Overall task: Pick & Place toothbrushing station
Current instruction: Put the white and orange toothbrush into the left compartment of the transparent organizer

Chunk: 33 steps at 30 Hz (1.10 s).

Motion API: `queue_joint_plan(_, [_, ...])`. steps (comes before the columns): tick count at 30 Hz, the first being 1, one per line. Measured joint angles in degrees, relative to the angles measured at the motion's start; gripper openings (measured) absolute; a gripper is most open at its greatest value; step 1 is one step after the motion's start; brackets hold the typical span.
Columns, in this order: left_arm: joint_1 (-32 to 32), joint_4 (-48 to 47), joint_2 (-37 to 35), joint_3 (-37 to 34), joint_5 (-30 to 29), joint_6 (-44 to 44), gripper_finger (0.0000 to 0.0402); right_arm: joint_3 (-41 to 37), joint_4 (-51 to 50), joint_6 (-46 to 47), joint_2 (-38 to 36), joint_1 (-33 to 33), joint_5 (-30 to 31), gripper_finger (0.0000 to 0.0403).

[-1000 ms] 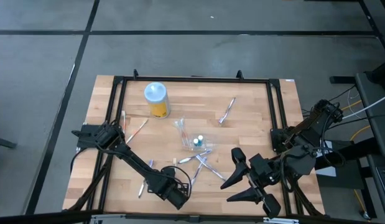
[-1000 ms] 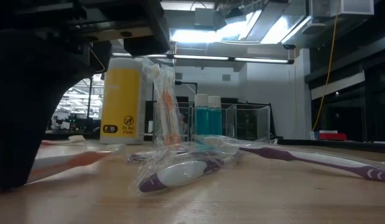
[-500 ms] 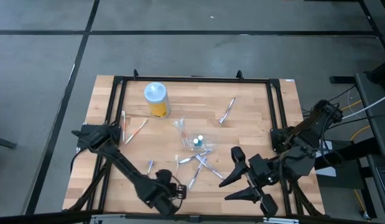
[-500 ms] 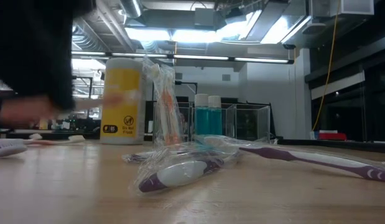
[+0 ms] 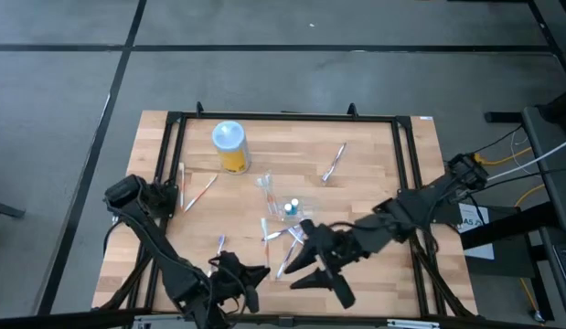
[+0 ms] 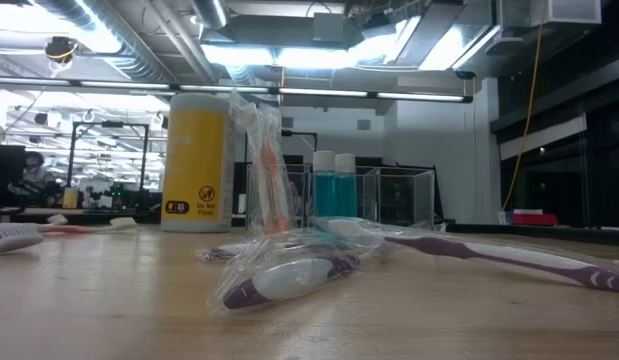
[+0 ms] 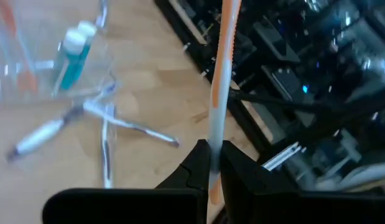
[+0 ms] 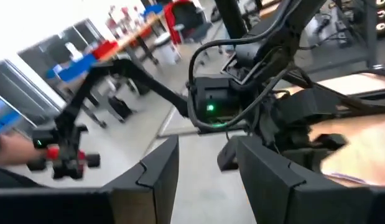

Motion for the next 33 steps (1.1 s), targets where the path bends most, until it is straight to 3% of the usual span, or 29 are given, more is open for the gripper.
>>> queue_joint_plan(7, [-1.0,6.6,-1.4,0.0,-4.7,14.7,0.0014,0.0,4.2,9.0,2.3,-4.6,-0.3,0.0164])
queue_joint_plan(12, [-2.1,9.3,-1.4,0.0,-7.7,20.0,0.0014,0.0,4.2,11.1,2.8,-5.2,3.6,0.0164])
queue_joint_plan(17, [-3.4,9.3,-1.4,0.0,-7.9,20.8,0.0014,0.0,3.4,12.9,2.8,-5.3,7.4,0.0157])
queue_joint_plan(24, [-3.7,10.1,-1.5,0.0,-6.9,23.8,0.0013,0.1,3.3,13.7,4.7,-5.3,7.5,0.0126])
queue_joint_plan(33, [-4.1,10.2,-1.8,0.0,-6.5,24.2,0.0013,0.1,2.7,14.2,5.2,-5.3,7.9,0.0131])
